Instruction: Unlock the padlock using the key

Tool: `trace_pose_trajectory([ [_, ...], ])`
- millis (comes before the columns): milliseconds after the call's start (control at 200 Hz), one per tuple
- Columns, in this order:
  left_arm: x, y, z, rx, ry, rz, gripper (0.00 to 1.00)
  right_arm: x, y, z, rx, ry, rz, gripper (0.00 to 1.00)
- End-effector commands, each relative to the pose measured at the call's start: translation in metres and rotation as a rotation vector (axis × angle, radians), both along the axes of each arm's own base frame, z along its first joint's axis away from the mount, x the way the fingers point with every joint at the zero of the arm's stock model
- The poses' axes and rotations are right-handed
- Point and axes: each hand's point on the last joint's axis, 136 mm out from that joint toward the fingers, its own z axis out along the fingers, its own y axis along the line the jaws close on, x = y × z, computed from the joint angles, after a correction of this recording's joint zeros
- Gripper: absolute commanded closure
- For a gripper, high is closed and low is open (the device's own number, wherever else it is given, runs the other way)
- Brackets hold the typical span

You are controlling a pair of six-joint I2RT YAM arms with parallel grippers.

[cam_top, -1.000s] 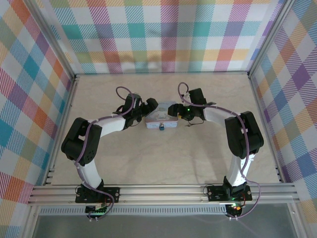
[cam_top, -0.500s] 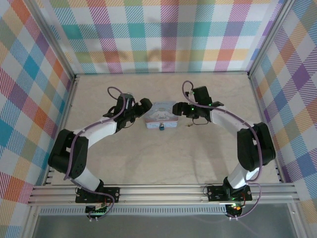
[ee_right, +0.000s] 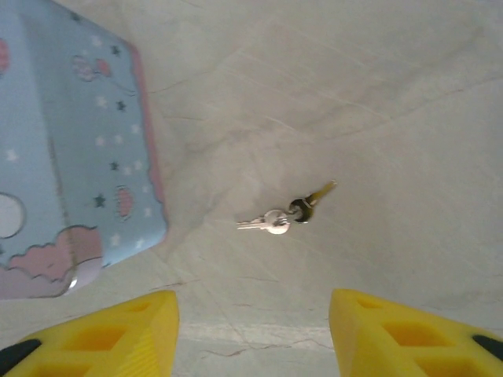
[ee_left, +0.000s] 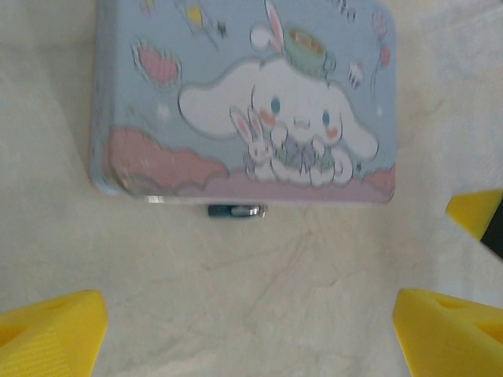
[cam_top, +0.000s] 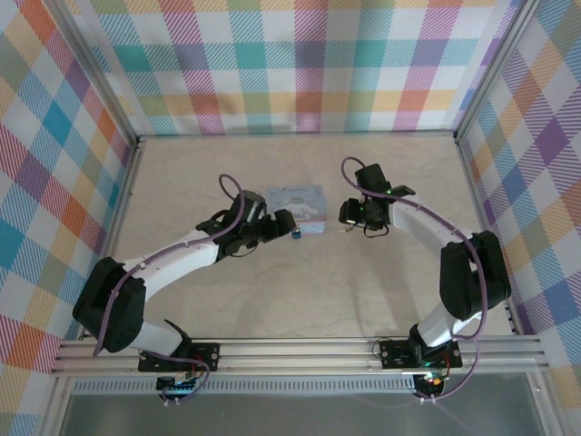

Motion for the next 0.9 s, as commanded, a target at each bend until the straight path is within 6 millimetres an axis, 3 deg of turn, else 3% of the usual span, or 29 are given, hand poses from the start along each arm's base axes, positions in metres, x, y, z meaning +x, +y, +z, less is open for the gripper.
trace_pose_trajectory([
  [0, -0.015, 0.001, 0.001, 0.041, 0.0, -0.016, 0.06, 0.005, -0.005, -0.012, -0.026, 0.059, -0.068, 0.5],
  [485, -0.036, 0.002, -0.015, 0.052, 0.031, -0.02, 0.06, 0.022, 0.003, -0.058, -0.024, 0.161, -0.17, 0.59],
  [895, -0.038, 0.001, -0.022, 0.04, 0.044, -0.016, 0.06, 0.025, 0.0, -0.076, -0.054, 0.191, -0.206, 0.68],
])
